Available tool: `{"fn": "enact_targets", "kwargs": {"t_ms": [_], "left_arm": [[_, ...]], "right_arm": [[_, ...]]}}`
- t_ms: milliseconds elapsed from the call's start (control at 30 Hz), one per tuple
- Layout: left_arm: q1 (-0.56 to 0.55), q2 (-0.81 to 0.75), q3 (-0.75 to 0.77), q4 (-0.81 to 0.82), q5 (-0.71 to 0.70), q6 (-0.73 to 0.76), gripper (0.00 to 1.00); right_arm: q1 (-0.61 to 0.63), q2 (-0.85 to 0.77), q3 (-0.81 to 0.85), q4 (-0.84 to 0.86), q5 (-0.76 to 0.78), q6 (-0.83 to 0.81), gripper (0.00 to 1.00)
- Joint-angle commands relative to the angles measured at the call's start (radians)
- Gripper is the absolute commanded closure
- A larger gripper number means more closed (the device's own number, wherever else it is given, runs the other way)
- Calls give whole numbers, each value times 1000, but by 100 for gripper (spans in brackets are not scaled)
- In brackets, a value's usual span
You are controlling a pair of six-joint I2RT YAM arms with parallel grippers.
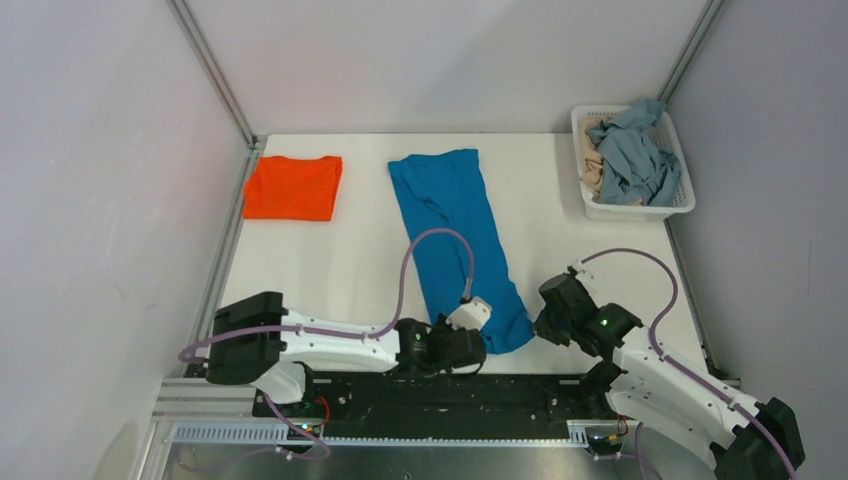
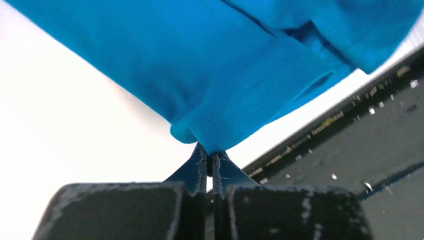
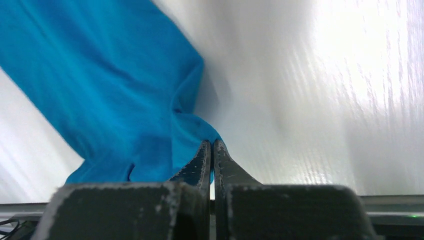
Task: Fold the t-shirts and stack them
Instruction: Fold the folded rectangular tshirt in 1/3 of the way
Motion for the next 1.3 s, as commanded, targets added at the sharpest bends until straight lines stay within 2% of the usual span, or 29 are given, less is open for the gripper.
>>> {"fn": "enact_targets", "kwargs": {"t_ms": [0,200,433,667,1000,1267], "left_arm": [[86,-76,31,20,-58,-16,100],[287,-131,39,25,-54,12,100],[457,-138,97,35,-38,100,100],[622,-31,199,44,13,198,100],[777,128,345,51,110,318,100],[830,246,436,51,176,376,95]], "right_arm": [[5,72,148,87,82,-73,100],[-18,230,287,237,173,-122,100],[-155,441,423,442,83,-205,100],[-239,626,552,578,-1,-299,100],[-284,922,789,649,-92,-372,100],[-302,1033,869,612,-65,-366,100]]}}
